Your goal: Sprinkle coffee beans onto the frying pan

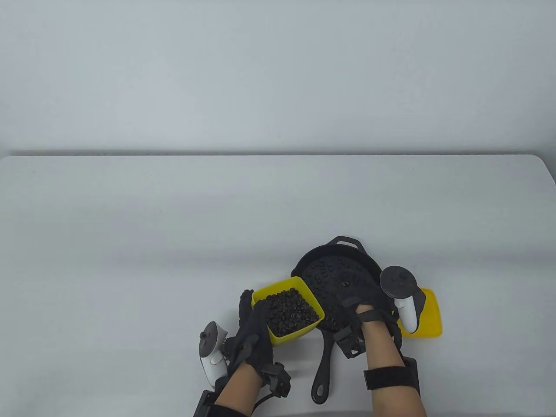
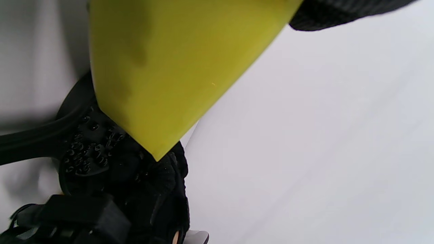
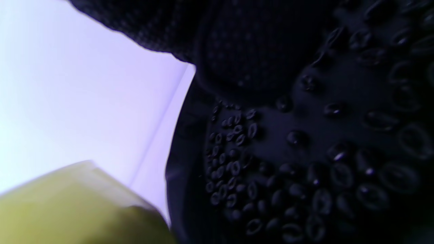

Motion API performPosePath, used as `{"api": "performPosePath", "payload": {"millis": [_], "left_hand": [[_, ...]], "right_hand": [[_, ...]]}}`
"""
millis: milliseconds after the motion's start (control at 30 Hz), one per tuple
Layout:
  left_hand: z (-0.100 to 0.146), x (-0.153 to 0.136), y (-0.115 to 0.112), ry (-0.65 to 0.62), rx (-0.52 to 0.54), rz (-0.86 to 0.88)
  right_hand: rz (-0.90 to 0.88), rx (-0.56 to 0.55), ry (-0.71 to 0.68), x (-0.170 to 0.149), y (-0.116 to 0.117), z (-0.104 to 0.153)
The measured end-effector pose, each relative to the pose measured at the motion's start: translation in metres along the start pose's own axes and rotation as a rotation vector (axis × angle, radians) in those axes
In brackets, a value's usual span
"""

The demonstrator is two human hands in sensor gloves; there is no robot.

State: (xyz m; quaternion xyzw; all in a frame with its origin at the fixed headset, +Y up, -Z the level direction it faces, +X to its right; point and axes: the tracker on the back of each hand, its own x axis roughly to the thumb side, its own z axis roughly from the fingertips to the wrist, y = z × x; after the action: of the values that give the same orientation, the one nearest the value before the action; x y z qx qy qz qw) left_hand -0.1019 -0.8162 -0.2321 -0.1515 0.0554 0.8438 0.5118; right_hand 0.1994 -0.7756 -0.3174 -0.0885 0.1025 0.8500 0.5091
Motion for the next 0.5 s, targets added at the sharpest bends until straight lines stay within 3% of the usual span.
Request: {"api": "performPosePath", "payload": {"millis": [167, 267, 333, 500], "left_hand": [[0.000, 0.001, 0.000, -0.010, 0.006, 0.010], [0.001, 0.001, 0.000, -0.011, 0.006, 0.009], [0.001, 0.001, 0.000, -0.013, 0.006, 0.006], [0.001, 0.002, 0.003, -0.020, 0.018, 0.007]], "right_hand": [[0.104, -0.021, 0.016, -0.001, -0.009, 0.001], [0.222, -0.103, -0.003, 0.001, -0.013, 0.004], [0.214, -0.146, -0.017, 0.002, -0.015, 0.006], [0.072, -0.136, -0.081, 0.002, -0.020, 0.008]]}}
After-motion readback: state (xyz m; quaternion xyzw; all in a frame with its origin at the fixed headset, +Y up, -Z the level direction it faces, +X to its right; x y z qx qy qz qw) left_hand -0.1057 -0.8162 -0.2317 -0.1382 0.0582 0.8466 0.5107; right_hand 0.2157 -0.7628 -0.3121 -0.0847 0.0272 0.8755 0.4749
